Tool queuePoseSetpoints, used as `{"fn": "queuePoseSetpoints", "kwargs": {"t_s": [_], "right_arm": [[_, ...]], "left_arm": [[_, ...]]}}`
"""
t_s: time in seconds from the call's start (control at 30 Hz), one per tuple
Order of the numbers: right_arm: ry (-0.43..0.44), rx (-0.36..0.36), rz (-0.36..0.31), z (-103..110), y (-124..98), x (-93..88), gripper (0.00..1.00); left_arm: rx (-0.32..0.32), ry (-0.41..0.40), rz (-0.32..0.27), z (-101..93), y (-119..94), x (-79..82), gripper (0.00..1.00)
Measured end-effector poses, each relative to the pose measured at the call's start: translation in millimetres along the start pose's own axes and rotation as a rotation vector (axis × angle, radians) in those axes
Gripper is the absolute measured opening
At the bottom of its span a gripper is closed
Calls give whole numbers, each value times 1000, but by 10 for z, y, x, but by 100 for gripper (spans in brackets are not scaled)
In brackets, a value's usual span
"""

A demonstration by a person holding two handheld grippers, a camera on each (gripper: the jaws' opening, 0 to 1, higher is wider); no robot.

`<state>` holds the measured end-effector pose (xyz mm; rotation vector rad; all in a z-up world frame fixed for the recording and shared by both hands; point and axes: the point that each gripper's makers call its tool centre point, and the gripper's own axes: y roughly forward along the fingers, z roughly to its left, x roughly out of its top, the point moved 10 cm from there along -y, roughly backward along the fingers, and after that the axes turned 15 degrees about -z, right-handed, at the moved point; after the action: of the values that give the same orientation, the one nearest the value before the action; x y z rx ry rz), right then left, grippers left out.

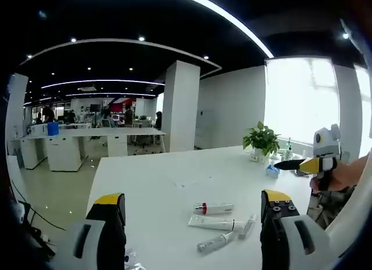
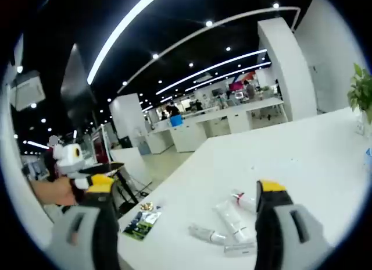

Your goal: Arrange the skincare products in the storage area until every visible bottle or jar stands upright without overlapping.

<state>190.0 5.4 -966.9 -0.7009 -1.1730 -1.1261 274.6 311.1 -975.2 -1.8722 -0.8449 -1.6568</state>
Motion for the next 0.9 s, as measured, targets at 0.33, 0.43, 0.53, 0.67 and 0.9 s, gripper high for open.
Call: {"fn": "queuePoseSetpoints", "kwargs": {"t_s": [0.33,0.43,0.53,0.67,0.9], "right_arm": [[28,0,18,47,28,-97,96],[49,4,14,59,44,-97,96],[39,9,23,64,77,-111,96],[40,16,5,84,83,-82,96],[52,10,9,74,96,-96,95]], "left_arm": [[-39,-9,20,-63,-20,-66,100],[-37,-28,7,-63,-33,-28,100],[-39,-49,-11,-56,-36,-12,100],[-42,-35,0,-35,-26,-21,100],[-62,-57,-22,-51,15,11,100]]}}
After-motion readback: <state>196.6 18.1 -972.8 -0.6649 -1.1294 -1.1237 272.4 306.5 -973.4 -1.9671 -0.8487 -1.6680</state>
